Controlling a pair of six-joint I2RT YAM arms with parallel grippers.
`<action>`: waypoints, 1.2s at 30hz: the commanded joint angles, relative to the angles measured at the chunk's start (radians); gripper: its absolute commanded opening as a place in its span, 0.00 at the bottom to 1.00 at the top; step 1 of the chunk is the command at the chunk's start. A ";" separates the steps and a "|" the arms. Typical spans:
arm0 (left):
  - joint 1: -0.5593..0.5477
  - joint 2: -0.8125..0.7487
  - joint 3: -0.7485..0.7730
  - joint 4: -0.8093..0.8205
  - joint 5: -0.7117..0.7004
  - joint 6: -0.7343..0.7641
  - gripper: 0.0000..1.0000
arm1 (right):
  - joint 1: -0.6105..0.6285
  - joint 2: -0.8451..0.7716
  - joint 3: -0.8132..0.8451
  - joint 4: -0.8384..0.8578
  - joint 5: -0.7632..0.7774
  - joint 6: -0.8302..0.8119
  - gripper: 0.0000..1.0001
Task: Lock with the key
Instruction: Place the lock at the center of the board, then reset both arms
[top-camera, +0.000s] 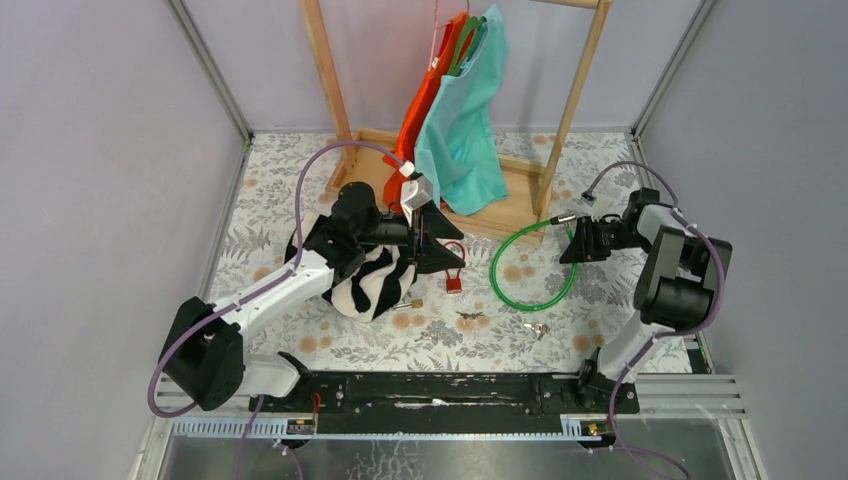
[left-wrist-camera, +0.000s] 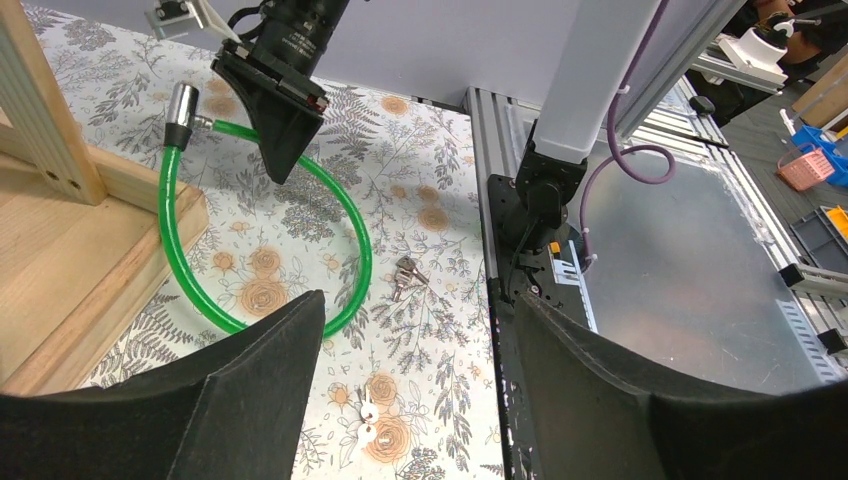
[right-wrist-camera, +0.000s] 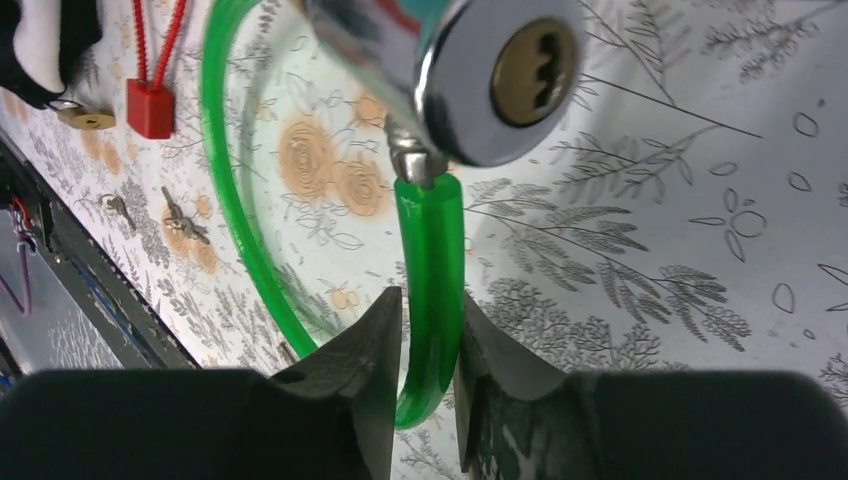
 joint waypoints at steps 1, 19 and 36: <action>0.002 -0.014 0.005 0.006 -0.005 0.017 0.77 | -0.032 0.045 0.032 0.050 -0.022 0.011 0.32; 0.005 -0.039 0.019 -0.059 -0.060 0.070 0.78 | -0.100 -0.091 0.093 0.029 0.049 -0.040 0.59; 0.039 -0.163 0.261 -0.539 -0.708 0.378 1.00 | -0.101 -0.297 0.410 -0.140 0.084 0.180 0.99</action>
